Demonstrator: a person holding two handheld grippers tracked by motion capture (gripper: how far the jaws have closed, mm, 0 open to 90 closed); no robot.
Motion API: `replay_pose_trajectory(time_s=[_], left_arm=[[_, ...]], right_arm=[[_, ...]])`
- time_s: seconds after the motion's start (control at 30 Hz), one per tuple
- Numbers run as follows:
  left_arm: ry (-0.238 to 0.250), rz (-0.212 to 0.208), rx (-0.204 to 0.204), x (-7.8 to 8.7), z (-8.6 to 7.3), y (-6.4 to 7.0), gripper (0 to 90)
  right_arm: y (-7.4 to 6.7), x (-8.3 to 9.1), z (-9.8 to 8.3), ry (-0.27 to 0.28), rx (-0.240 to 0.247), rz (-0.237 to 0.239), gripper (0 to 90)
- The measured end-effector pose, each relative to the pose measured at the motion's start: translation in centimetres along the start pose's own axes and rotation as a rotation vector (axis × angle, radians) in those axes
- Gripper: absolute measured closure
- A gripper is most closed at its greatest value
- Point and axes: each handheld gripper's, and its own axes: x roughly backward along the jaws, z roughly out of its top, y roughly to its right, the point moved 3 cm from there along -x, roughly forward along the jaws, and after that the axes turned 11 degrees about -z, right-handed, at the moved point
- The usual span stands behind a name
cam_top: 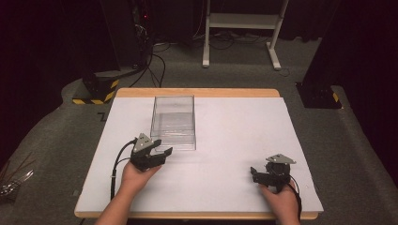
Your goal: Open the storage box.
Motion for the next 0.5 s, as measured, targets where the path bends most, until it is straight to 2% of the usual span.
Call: replay_pose_trajectory(time_s=[0.3,0.5], left_arm=[[0.027,-0.009,0.018,-0.8,0.3,-0.6,39.1],[0.066,-0.021,0.026,-0.9,0.4,-1.1,42.5]], right_arm=[[0.0,0.0,0.0,0.002,0.000,0.000,10.2],[0.0,0.0,0.0,0.002,0.002,-0.001,10.3]])
